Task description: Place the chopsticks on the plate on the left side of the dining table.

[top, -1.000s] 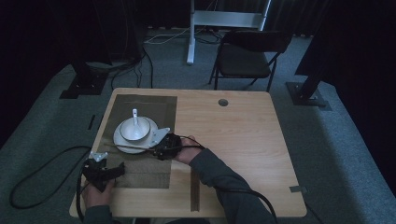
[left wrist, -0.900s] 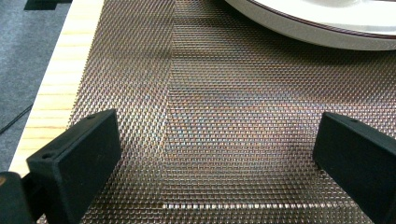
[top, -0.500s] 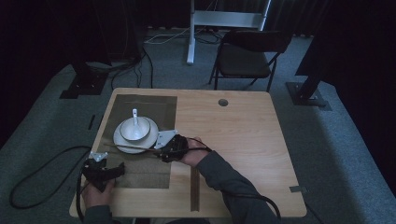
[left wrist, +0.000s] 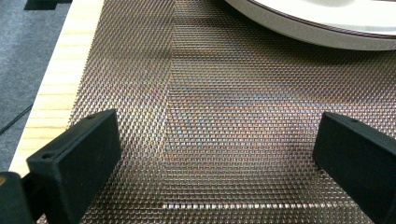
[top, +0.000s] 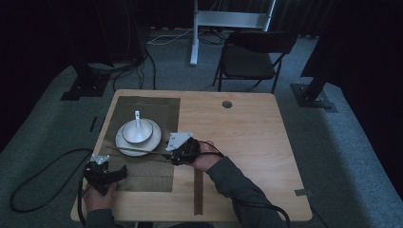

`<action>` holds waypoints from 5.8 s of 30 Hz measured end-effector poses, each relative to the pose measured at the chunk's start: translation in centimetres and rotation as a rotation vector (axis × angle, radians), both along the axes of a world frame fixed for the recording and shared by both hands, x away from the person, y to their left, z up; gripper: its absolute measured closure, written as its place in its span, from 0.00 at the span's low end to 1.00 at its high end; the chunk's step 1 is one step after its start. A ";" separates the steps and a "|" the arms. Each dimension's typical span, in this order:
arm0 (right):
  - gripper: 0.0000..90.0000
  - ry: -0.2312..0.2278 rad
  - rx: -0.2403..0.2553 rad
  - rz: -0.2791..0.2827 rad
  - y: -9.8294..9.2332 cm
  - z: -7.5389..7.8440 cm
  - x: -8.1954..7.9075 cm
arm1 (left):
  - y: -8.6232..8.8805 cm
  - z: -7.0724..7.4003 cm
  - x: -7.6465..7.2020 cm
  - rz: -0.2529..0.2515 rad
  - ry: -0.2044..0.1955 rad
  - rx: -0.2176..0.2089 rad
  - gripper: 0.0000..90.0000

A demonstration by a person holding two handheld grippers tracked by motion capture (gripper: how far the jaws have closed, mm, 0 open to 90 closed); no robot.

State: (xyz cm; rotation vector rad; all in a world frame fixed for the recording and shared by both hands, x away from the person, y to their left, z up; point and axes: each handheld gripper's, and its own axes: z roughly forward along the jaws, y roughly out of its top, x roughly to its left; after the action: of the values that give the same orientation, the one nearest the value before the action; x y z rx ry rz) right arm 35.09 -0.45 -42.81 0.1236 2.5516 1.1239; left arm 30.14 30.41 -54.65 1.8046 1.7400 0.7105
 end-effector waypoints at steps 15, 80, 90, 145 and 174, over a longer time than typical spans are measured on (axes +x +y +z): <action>0.60 -0.011 0.019 -0.020 -1.4 -0.1 -0.9 | 0.0 0.0 0.0 0.002 -0.002 -0.003 0.02; 0.58 0.072 0.069 -0.132 -6.7 -3.7 -2.7 | 0.0 0.0 0.0 0.000 0.000 0.000 0.02; 0.57 0.080 0.076 -0.154 -7.6 -4.0 -2.7 | 0.0 0.0 0.0 0.000 0.000 0.000 0.02; 0.56 0.168 0.005 -0.254 -11.0 -9.4 -4.1 | 0.0 0.0 0.0 0.000 0.000 0.000 0.02; 0.58 0.215 -0.030 -0.269 -11.0 -10.6 -3.6 | 0.0 0.0 0.0 0.000 0.000 0.000 0.02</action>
State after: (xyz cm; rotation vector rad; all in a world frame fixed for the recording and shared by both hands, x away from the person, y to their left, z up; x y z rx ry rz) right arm 31.50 -11.45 -53.44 0.5901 2.6321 1.0150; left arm 30.14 30.40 -54.65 1.8043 1.7405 0.7104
